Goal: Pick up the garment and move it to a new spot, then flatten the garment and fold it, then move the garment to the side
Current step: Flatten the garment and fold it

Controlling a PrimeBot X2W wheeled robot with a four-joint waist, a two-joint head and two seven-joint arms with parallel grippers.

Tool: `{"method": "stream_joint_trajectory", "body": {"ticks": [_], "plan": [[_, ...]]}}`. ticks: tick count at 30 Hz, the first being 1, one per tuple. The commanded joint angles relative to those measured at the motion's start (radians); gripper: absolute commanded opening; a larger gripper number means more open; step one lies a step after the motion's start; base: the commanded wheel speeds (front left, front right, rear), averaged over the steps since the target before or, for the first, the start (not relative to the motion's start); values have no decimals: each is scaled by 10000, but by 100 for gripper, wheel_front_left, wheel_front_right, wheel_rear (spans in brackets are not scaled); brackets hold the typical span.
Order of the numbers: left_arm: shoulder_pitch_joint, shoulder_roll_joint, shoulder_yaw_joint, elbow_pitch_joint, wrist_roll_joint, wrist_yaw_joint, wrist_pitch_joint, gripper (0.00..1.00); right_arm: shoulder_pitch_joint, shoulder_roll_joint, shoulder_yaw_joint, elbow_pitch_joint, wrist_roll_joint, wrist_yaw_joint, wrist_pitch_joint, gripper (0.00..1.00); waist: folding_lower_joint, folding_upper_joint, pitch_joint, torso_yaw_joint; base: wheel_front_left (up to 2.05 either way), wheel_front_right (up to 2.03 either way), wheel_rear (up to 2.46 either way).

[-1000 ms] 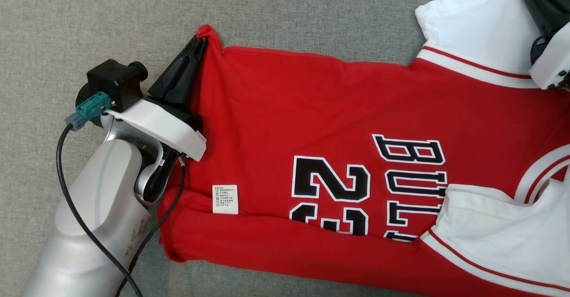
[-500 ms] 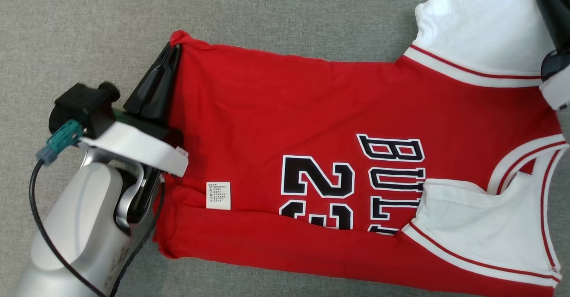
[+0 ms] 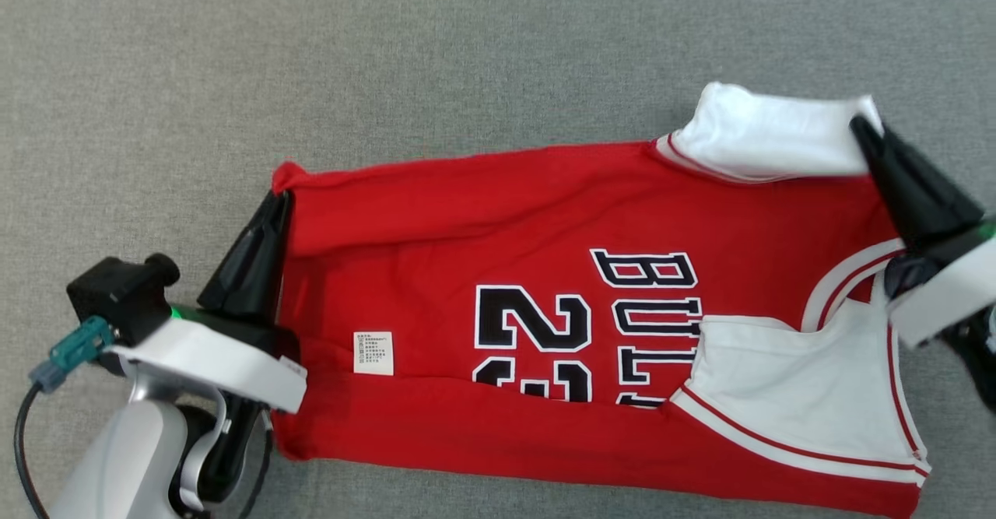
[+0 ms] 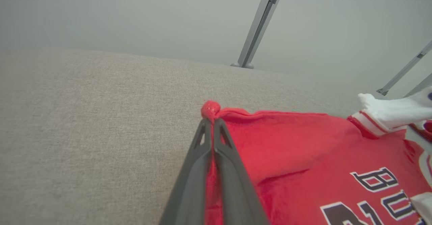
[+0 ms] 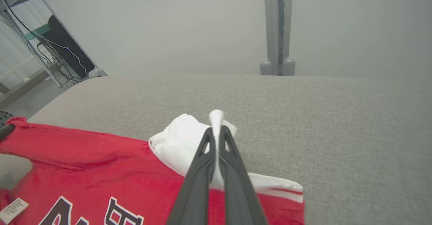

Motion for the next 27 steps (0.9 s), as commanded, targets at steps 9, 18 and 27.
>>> {"method": "stream_joint_trajectory", "body": {"ticks": [9, 18, 27], "plan": [[1280, 212, 140, -451, -467, 330, 233, 0, 2503, 941, -531, -592, 250, -2, -408, 0, 0, 0, -728, -444, 0, 0, 0], [2284, 630, 372, -916, -542, 798, 480, 0, 4081, 1680, -521, -727, 276, -2, -615, 0, 0, 0, -1250, -968, 0, 0, 0], [3275, 648, 364, -1149, -915, 1170, 857, 1, 4745, 1982, -556, -163, -217, -2, -425, 15, 0, 0, -1418, -1153, 0, 0, 0]]}}
